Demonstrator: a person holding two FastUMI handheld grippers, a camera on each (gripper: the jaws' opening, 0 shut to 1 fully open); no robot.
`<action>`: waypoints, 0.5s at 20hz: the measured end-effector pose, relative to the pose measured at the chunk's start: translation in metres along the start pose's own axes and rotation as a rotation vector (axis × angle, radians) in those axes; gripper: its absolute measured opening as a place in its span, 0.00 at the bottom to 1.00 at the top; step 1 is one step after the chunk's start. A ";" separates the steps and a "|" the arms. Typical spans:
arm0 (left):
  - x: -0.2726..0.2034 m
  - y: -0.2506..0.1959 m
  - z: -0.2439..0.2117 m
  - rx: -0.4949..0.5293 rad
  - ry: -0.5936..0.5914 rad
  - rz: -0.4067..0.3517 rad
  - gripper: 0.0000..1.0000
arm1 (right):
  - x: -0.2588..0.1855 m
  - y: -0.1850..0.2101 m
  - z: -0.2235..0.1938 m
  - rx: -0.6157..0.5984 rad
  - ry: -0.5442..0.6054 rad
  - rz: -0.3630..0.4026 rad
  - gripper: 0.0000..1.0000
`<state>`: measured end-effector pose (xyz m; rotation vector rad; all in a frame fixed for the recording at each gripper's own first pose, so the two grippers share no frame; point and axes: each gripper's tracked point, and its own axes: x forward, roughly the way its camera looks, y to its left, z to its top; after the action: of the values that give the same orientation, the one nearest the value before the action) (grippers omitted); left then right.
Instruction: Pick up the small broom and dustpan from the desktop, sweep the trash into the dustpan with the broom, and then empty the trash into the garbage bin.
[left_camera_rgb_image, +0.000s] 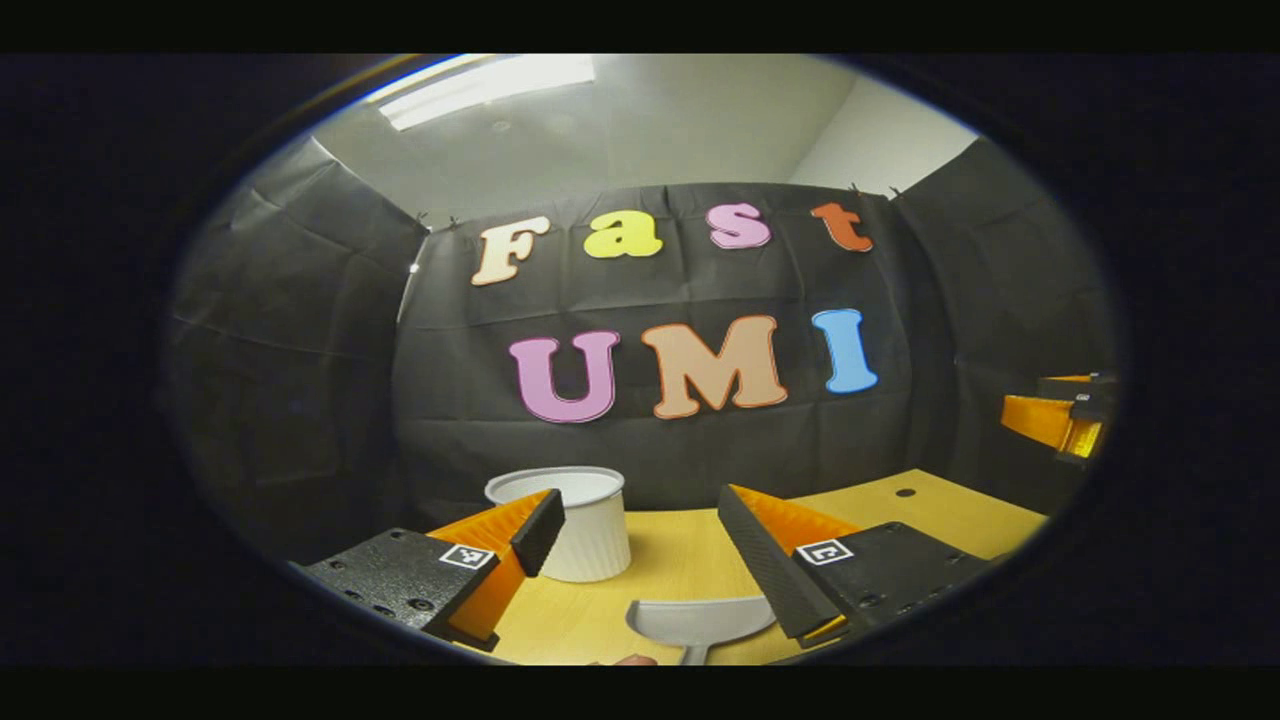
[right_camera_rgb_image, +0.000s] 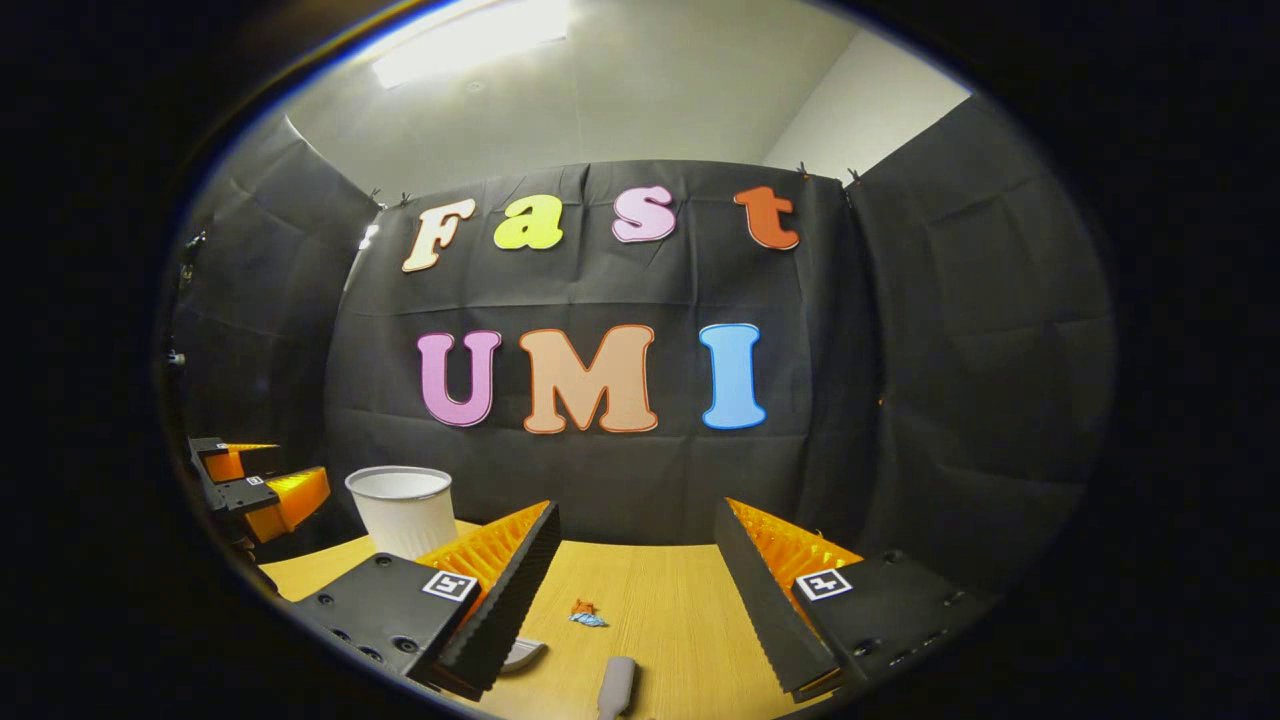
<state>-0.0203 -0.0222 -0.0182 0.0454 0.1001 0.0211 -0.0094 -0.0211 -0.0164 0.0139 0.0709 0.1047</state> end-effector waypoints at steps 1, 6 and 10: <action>0.000 0.000 -0.005 0.003 0.019 0.002 0.97 | 0.002 0.000 -0.004 -0.001 0.010 0.015 0.99; -0.006 -0.009 -0.041 0.022 0.141 -0.007 0.94 | 0.010 0.002 -0.033 0.006 0.109 0.083 0.99; -0.009 -0.026 -0.088 0.015 0.278 -0.073 0.94 | 0.016 0.012 -0.078 -0.049 0.250 0.116 0.99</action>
<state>-0.0372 -0.0445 -0.1064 0.0534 0.3801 -0.0465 0.0000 -0.0068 -0.0954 -0.0440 0.3172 0.2238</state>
